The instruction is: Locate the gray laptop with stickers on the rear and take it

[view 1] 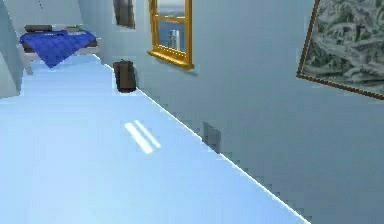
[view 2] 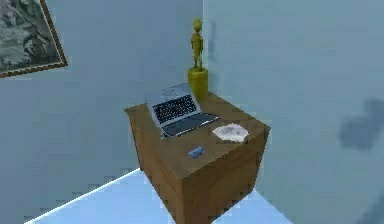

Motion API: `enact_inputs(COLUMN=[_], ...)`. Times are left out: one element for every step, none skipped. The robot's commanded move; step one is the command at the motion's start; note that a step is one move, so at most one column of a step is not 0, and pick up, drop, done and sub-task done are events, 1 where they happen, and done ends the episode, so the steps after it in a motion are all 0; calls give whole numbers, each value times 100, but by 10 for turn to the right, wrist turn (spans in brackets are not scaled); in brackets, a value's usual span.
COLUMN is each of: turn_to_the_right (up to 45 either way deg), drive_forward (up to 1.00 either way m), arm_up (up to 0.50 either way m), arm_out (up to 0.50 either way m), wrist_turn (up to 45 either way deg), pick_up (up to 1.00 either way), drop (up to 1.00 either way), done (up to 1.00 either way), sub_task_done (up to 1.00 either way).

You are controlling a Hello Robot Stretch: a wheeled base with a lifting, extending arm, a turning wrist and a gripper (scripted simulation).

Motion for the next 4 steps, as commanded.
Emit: enact_inputs(turn_to_the_right=[450, 90, 0, -360], drive_forward=[0, 0, 45, 0], arm_up=[0, 0, 0, 0], arm_out=[0, 0, 0, 0], wrist_turn=[0, 0, 0, 0], pick_up=[0, 0, 0, 0], drop=[0, 0, 0, 0], done=[0, 0, 0, 0], sub_task_done=[0, 0, 0, 0])
